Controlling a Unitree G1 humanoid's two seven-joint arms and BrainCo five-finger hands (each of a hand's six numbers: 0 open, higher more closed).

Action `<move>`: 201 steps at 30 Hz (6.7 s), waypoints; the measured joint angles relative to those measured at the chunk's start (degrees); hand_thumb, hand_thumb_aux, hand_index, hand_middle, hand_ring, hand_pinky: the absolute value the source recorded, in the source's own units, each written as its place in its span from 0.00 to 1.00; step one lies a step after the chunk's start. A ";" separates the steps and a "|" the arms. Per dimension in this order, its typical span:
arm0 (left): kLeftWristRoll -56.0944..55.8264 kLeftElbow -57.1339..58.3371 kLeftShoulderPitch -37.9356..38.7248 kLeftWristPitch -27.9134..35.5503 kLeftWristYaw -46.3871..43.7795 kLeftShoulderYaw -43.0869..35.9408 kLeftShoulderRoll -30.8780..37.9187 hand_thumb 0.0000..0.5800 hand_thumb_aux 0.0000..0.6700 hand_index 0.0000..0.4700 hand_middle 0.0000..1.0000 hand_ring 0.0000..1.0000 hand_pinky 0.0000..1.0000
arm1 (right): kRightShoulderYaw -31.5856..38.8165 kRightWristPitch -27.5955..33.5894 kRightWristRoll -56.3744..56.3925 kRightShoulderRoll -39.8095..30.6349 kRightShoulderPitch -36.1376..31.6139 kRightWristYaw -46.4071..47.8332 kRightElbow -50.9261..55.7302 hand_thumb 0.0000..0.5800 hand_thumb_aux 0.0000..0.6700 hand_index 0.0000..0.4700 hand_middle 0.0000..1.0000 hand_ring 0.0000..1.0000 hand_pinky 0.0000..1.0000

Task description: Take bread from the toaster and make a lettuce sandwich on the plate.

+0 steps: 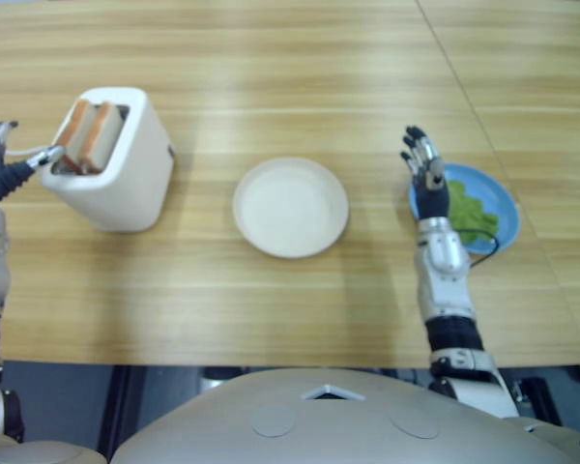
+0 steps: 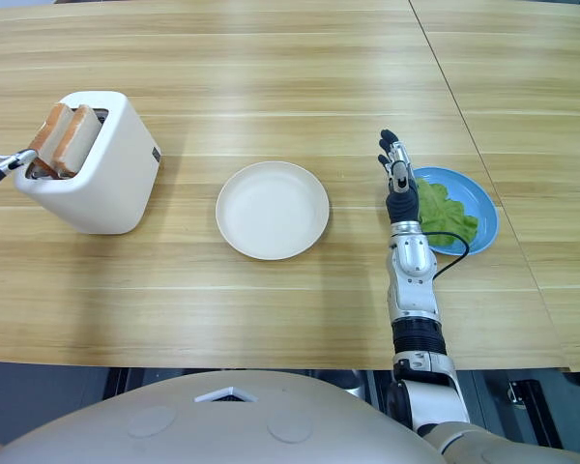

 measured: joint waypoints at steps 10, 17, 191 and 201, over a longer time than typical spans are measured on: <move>-0.41 0.06 -0.93 1.22 -0.08 -3.68 -0.53 0.00 0.00 0.00 0.00 0.00 0.00 | -0.01 0.00 -0.02 -0.01 0.83 -0.01 0.00 0.00 0.00 0.00 0.00 0.00 0.00; 0.31 -0.20 -0.97 2.60 0.28 -5.54 -0.95 0.00 0.00 0.00 0.00 0.00 0.00 | -0.02 0.42 -0.02 -0.02 1.33 -0.03 -0.15 0.00 0.00 0.00 0.00 0.00 0.00; -13.47 11.24 -7.00 -30.64 17.53 -21.68 -41.24 0.00 0.00 0.00 0.00 0.00 0.00 | 20.90 25.06 -56.10 -33.00 -4.03 -20.05 -25.15 1.00 1.00 0.98 1.00 1.00 1.00; -15.70 13.18 -8.20 -31.45 16.32 -20.79 -41.19 0.00 0.00 0.00 0.00 0.00 0.00 | 39.54 20.71 -65.26 -15.82 -17.36 -17.29 -7.60 1.00 1.00 0.98 1.00 1.00 1.00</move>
